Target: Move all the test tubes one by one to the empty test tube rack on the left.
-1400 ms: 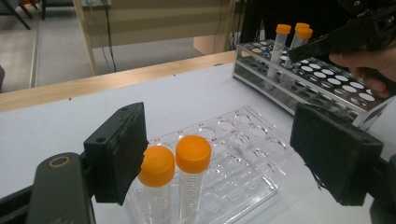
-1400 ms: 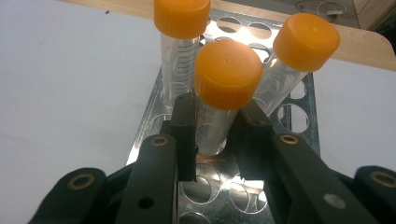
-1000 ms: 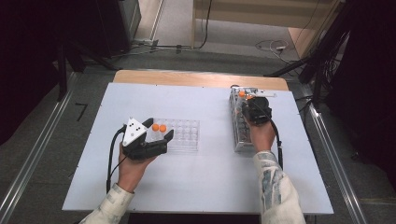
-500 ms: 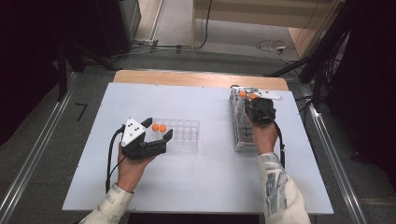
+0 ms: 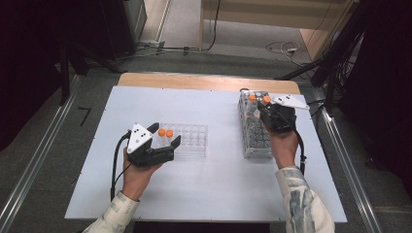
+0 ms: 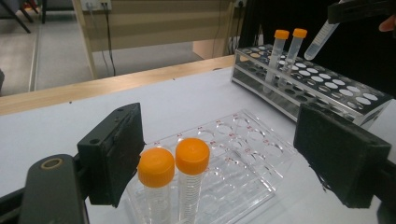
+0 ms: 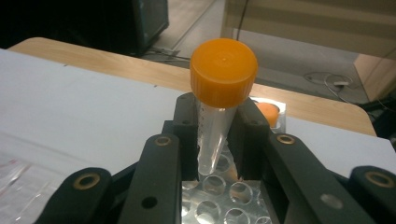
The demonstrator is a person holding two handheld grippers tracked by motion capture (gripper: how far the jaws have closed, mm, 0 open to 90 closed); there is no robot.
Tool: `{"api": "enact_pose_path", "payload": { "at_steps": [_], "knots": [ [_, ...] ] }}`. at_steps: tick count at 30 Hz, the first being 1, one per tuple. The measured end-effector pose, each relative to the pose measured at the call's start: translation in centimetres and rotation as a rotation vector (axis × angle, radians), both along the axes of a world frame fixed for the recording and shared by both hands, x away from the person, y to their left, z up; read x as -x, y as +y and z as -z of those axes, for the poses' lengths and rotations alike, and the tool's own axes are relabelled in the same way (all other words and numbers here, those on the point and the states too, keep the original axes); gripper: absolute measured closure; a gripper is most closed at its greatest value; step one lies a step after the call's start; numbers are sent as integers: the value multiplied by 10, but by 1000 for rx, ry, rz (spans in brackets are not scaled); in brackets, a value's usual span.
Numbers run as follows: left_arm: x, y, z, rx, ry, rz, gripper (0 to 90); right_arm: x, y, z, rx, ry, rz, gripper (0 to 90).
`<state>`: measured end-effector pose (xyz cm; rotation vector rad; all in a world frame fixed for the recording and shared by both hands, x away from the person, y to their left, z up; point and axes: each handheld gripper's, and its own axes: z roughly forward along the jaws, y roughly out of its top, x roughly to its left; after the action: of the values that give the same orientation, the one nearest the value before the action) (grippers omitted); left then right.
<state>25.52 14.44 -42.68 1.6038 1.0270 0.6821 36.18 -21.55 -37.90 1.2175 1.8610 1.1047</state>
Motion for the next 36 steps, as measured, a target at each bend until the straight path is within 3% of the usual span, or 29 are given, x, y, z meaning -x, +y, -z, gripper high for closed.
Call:
{"api": "enact_pose_path", "payload": {
  "at_steps": [14,17,21,27,30,36],
  "knots": [
    [4,-8,-2,-2,3,29,132,56,26,12,59,41,-252,720],
    [6,-9,-4,19,6,57,153,64,30,17,65,54,-290,720],
    [11,-16,-7,16,-4,94,162,76,41,23,81,75,-352,720],
    [15,-26,-7,3,-6,133,163,84,56,32,89,104,-415,719],
    [19,-37,-4,-3,1,175,171,88,70,41,95,144,-460,720],
    [25,-49,-4,-18,-5,229,212,94,92,51,104,165,-527,720]
  ]
}}
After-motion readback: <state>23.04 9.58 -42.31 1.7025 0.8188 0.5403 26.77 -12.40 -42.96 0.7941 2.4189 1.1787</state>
